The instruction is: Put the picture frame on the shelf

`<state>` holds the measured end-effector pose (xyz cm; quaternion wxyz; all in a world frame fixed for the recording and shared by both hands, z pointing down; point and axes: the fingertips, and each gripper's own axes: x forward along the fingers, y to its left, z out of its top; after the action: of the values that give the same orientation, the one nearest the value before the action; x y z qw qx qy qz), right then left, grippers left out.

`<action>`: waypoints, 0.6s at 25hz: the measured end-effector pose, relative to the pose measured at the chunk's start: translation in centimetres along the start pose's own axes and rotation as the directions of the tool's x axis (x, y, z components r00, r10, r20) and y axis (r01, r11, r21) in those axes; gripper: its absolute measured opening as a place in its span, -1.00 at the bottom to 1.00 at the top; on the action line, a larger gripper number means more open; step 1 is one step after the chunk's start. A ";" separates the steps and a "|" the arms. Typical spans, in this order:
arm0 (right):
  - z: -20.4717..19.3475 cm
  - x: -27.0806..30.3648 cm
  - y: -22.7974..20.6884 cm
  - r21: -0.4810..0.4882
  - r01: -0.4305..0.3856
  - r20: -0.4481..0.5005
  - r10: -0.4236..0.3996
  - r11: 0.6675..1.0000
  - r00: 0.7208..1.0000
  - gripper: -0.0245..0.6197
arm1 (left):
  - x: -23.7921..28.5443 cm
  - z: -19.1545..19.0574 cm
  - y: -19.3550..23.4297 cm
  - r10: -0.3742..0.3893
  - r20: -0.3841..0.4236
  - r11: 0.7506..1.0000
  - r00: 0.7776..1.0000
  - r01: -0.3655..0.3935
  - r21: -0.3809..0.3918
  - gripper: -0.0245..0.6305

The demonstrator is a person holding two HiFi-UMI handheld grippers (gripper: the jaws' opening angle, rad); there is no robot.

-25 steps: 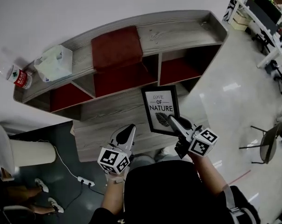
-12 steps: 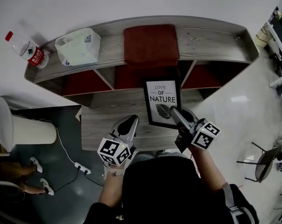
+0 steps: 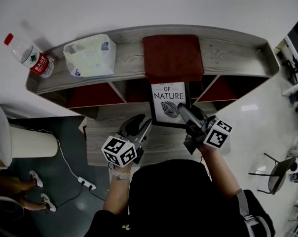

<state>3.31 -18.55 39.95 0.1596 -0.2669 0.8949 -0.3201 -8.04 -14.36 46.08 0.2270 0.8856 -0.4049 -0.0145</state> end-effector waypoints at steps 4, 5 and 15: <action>0.9 1.7 -0.3 0.048 -0.063 0.009 0.062 0.997 0.998 -0.81 | 1.1 0.6 1.1 -0.060 -0.001 0.997 0.998 0.060 -0.058 -0.35; 1.0 2.0 -0.3 0.066 -0.084 0.012 0.083 0.994 0.996 -0.81 | 1.3 0.9 1.2 -0.075 0.005 0.995 0.997 0.075 -0.069 -0.33; 1.2 3.8 -0.3 0.144 -0.230 -0.018 0.235 0.962 0.972 -0.81 | 2.1 2.3 0.6 -0.202 0.050 0.976 0.978 0.205 -0.069 -0.46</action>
<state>0.87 -21.52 38.84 0.1986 -0.1423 0.8978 -0.3663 -7.53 -17.11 44.59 0.2481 0.9129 -0.3162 -0.0716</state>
